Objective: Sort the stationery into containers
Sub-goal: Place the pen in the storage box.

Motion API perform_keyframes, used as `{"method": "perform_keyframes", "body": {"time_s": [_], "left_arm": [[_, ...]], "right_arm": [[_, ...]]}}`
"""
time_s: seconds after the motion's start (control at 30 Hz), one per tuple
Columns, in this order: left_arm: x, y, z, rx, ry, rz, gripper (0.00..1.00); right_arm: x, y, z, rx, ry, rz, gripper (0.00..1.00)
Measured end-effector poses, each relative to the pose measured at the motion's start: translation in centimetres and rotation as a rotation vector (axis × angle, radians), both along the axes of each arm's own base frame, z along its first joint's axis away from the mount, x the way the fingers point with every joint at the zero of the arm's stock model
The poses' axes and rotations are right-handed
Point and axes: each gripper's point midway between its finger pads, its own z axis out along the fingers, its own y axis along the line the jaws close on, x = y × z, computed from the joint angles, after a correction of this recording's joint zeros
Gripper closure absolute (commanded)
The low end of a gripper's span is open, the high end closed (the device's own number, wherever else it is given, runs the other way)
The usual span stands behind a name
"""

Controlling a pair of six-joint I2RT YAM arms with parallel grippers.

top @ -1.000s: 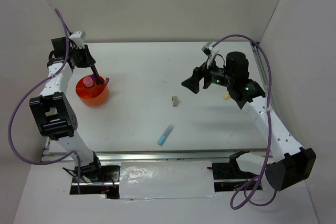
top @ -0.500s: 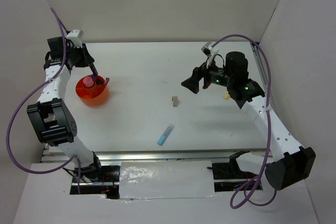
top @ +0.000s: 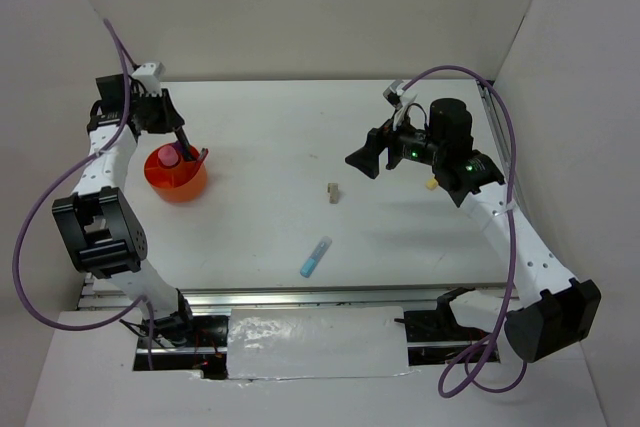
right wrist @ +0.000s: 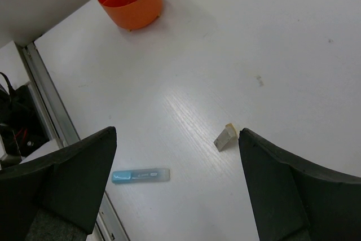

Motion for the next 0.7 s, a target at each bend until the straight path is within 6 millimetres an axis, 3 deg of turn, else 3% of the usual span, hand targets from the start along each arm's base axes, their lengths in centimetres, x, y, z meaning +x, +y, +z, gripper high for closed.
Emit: {"method": "perform_keyframes", "body": {"time_s": [0.1,0.17,0.2,0.4,0.6,0.7], "left_arm": [[-0.4,-0.2,-0.9,-0.007,0.026,-0.001,0.96],[-0.7,-0.3,-1.3,-0.011,0.039,-0.003,0.86],[-0.7,-0.4,-1.5,-0.012,0.043,-0.004,0.72],[-0.9,-0.5,-1.8,-0.013,0.049,-0.006,0.49],[-0.7,-0.6,-1.3,-0.010,0.032,-0.008,0.43],[-0.9,-0.8,0.0,-0.009,-0.002,-0.017,0.45]], "right_arm": [[0.1,0.0,-0.1,-0.001,0.003,0.000,0.05],[0.1,0.0,-0.2,-0.002,0.005,0.000,0.05],[0.1,0.0,-0.2,-0.002,0.007,0.000,0.05],[0.2,0.1,-0.4,-0.004,0.011,0.000,0.04],[0.2,0.1,-0.4,-0.004,0.011,0.001,0.04],[0.1,0.2,-0.4,-0.004,0.011,0.003,0.04]]}}
